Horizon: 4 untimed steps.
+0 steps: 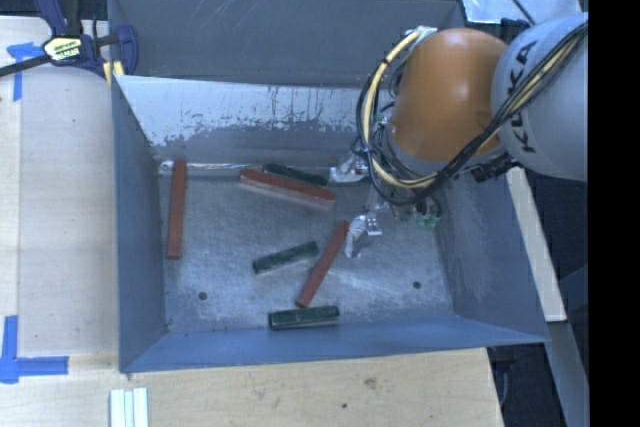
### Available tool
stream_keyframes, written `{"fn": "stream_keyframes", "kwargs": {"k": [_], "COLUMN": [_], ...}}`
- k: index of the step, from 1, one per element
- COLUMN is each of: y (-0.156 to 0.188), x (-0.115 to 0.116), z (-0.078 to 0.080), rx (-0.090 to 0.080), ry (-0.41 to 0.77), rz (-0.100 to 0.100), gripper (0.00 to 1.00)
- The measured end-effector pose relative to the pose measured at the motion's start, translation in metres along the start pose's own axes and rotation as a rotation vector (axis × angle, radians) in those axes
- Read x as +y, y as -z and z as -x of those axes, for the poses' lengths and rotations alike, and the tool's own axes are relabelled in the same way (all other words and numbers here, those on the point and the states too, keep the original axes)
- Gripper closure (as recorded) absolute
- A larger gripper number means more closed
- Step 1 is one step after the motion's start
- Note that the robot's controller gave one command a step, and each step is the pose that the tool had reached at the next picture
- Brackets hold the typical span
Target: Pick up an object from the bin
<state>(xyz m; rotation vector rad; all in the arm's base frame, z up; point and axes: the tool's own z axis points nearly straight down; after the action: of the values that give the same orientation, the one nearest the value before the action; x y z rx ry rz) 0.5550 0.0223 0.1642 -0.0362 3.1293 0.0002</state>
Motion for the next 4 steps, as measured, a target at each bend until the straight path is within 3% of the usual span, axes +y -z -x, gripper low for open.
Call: {"fn": "stream_keyframes", "kwargs": {"k": [1,2,3,4], "y": [-0.082,-0.084,-0.084,-0.085], "x": [-0.024,-0.024,-0.024,0.053], "z": [0.012,0.010,0.010,-0.022], "rx": [0.000,0.009,0.009,-0.015], "ry": [0.007,0.007,0.007,0.258], "rz": [0.000,0.000,0.000,-0.004], "gripper": [1.00,0.00,0.00,1.00]}}
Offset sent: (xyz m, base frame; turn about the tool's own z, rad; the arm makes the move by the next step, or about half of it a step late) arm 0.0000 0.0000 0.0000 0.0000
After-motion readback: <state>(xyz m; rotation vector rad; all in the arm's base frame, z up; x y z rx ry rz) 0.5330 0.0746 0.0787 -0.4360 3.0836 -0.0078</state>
